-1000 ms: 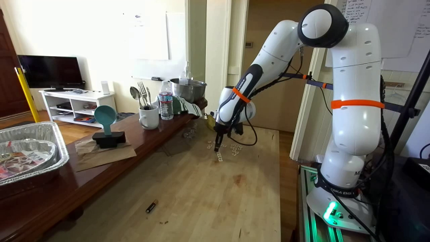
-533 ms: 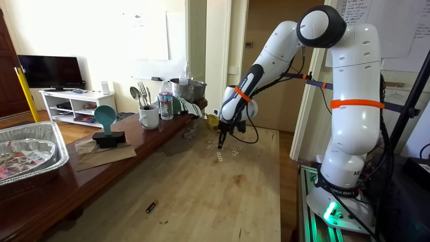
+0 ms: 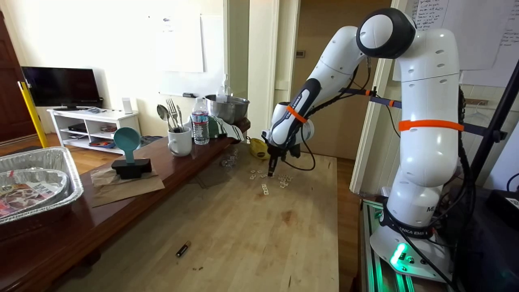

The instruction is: Remove the letter S from the pile of letters on the left

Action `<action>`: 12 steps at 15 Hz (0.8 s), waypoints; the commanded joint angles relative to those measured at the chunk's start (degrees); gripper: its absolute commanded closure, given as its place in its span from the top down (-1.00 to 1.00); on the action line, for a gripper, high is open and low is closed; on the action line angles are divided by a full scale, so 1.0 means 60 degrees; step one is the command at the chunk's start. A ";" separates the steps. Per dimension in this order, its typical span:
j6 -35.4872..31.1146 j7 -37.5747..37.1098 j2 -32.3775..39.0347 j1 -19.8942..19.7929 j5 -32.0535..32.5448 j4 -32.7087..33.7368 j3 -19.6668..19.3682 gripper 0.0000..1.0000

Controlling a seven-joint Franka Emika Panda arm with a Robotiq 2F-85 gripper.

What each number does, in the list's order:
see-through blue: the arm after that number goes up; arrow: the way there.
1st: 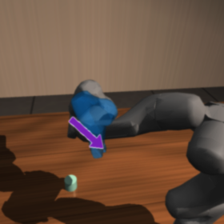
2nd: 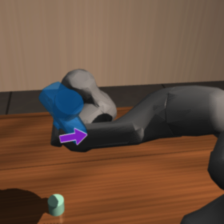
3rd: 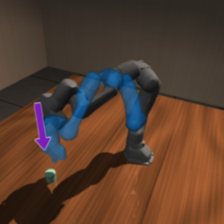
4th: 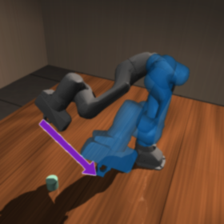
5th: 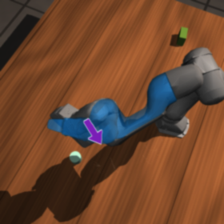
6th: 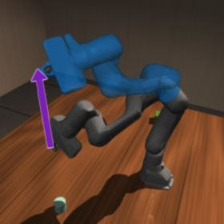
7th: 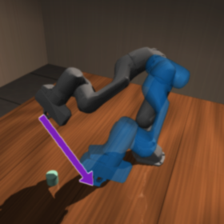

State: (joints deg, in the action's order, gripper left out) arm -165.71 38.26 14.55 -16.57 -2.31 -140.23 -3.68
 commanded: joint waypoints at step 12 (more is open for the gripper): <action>0.1817 0.1413 -0.0717 0.0003 -0.1240 -0.0063 0.1308 0.24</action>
State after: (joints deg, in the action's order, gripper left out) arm -159.86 42.37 11.35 -16.45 -7.10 -140.27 3.77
